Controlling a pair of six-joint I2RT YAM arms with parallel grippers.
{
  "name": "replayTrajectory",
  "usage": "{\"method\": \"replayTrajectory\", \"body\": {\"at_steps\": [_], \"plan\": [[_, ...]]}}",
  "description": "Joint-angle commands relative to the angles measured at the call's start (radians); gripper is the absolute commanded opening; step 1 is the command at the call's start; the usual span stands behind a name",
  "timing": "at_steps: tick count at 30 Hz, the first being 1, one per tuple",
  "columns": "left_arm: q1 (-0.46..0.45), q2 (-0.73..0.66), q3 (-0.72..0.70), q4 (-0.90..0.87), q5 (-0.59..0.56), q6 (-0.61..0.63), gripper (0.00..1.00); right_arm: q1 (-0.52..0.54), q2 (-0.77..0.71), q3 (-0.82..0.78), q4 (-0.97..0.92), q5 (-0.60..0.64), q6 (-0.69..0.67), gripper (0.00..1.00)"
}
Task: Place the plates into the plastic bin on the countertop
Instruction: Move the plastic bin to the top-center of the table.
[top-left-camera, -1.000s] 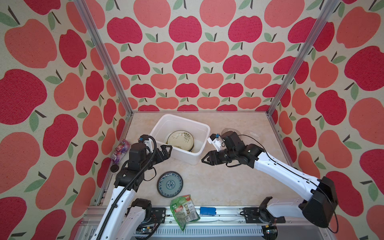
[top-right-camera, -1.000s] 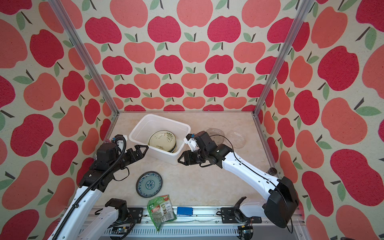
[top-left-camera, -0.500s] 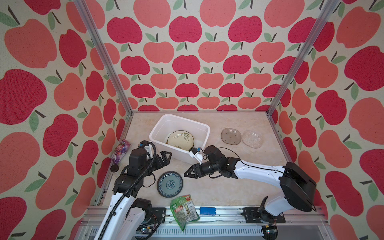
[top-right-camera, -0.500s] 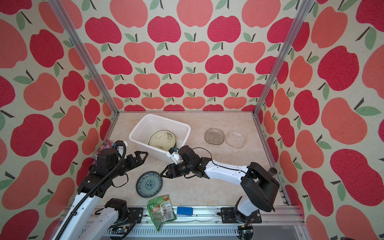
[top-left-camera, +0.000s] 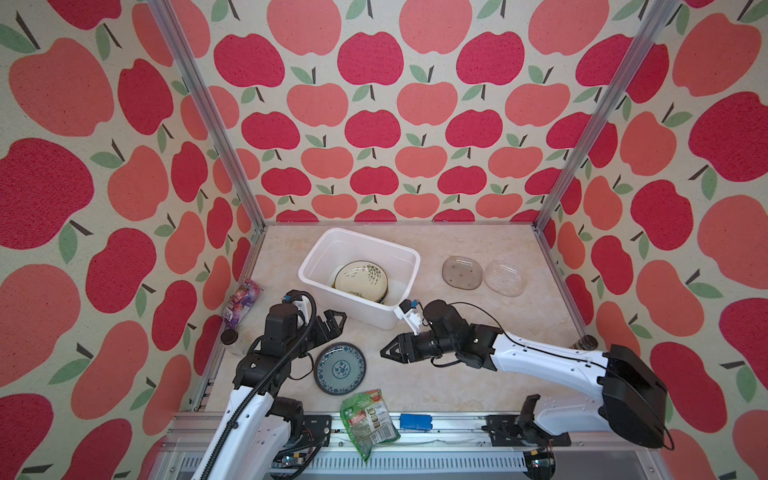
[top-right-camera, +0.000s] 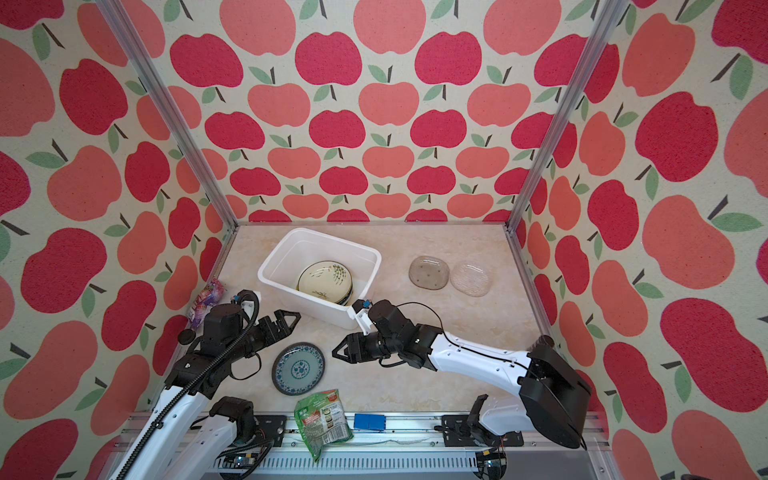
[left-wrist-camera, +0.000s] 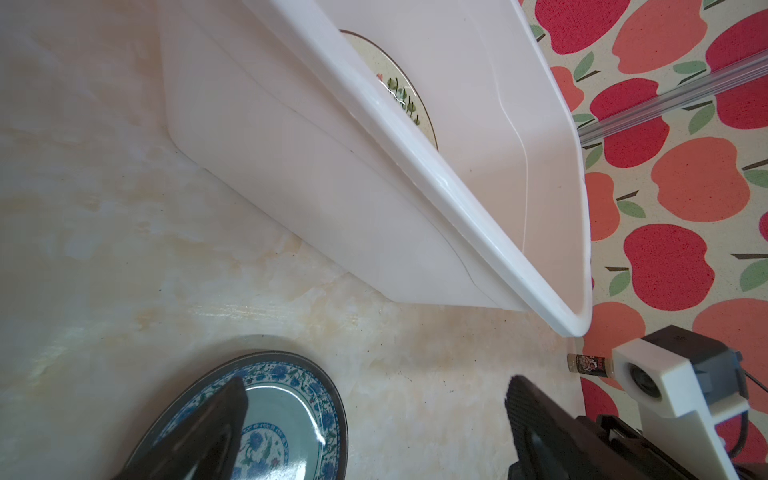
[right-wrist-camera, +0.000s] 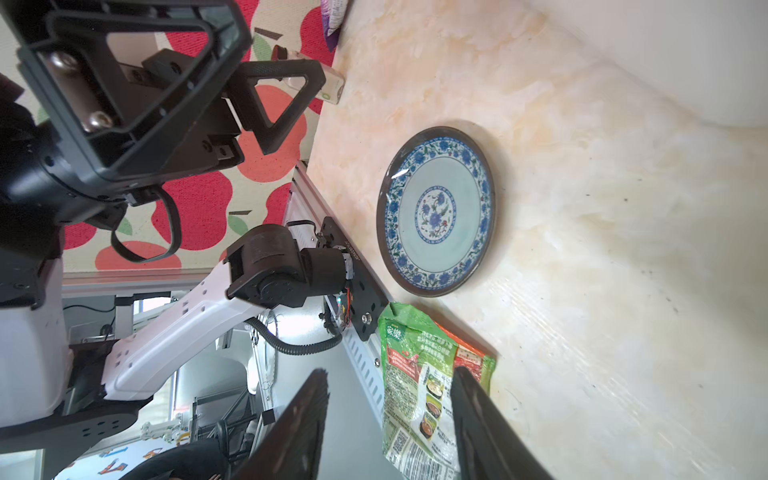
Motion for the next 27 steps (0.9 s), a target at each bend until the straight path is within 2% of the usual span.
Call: {"method": "replayTrajectory", "body": {"at_steps": [1,7,13,21,24,27], "plan": [[-0.013,0.043,-0.021,0.099,-0.001,-0.020,0.99,-0.029,-0.009,-0.037,-0.071,0.052,0.008,0.51],[-0.012,0.203,0.008,0.188,-0.056,0.008,0.99,-0.083,0.067,-0.040,-0.015,-0.007,0.018,0.51],[-0.026,0.422,0.053,0.357,-0.015,0.007,0.99,-0.108,0.155,-0.135,0.204,-0.093,0.123,0.52],[-0.130,0.691,0.159,0.520,-0.045,-0.003,0.99,-0.108,0.289,-0.112,0.326,-0.196,0.163,0.51],[-0.145,0.728,0.199,0.501,-0.050,-0.010,0.99,-0.108,0.321,-0.083,0.329,-0.219,0.157,0.51],[-0.138,0.673,0.178,0.474,-0.093,-0.010,0.99,-0.105,0.353,-0.044,0.330,-0.232,0.149,0.51]]}}
